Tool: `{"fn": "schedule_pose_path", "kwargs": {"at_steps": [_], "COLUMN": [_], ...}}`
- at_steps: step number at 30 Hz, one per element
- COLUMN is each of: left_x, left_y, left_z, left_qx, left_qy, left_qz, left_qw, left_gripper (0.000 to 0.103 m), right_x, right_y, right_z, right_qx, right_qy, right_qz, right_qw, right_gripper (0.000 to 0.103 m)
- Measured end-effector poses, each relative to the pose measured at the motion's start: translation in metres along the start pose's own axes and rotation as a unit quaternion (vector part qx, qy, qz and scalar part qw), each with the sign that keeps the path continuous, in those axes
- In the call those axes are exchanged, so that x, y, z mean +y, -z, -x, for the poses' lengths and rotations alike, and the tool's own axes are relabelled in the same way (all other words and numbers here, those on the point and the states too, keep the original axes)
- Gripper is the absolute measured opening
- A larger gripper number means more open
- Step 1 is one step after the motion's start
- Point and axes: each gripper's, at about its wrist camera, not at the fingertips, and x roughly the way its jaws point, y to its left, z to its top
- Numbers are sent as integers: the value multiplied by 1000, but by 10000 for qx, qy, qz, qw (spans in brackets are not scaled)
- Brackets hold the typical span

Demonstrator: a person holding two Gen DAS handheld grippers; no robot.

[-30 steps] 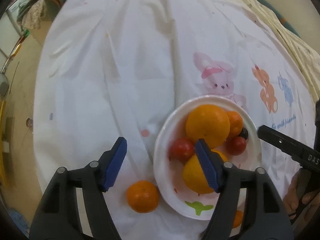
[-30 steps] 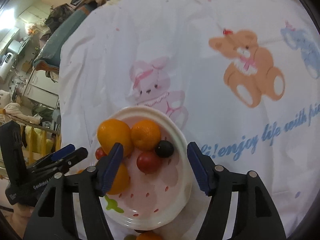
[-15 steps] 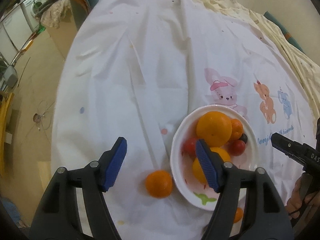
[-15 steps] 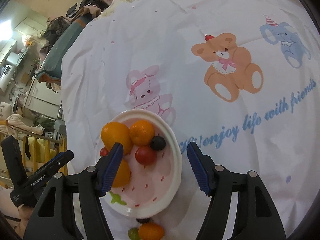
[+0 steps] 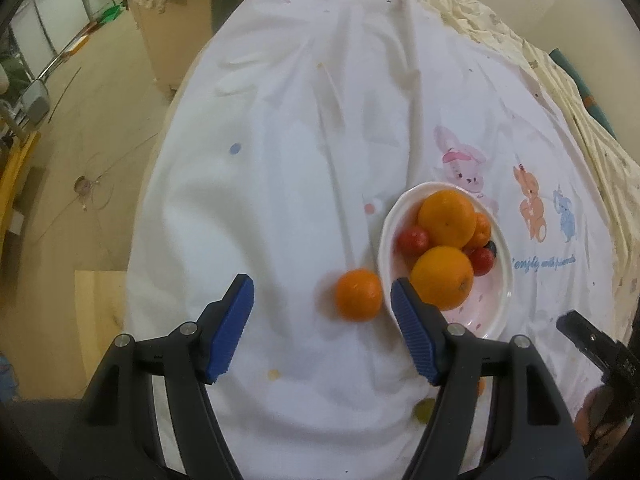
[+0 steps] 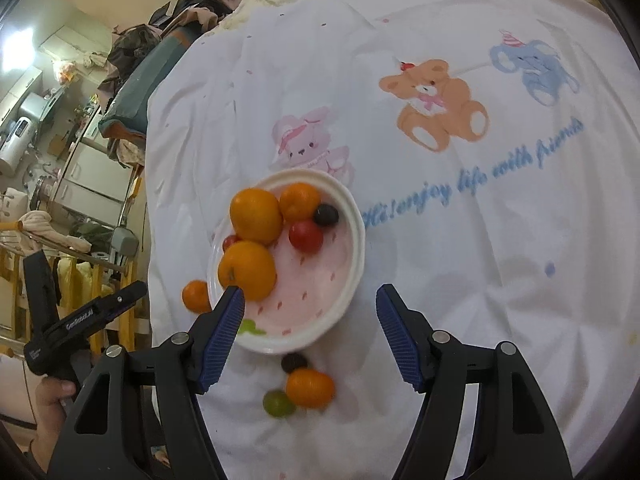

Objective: Organize fruits
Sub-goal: 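Grasp a mandarin beside the plate with the left tool while the right tool grasps another dark cherry tomato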

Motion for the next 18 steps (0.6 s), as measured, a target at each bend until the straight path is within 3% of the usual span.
{"fn": "schedule_pose_path", "kwargs": {"at_steps": [7,18], "left_x": [-1,-20], "left_y": [10,5], "left_z": [-18,-51], "left_qx": [214,486], "left_qy": [107,176], "left_qz": [48,-28], "left_qw": [9997,9987], "left_gripper": [66,50], "right_x": [-15,-29], "right_y": [29,32], "right_z": [4,-3], "right_qx": [68,149], "right_qy": [-12,56], "right_qz": [-519,-772], "right_qw": [9986,9969], "right_gripper": [71,71]}}
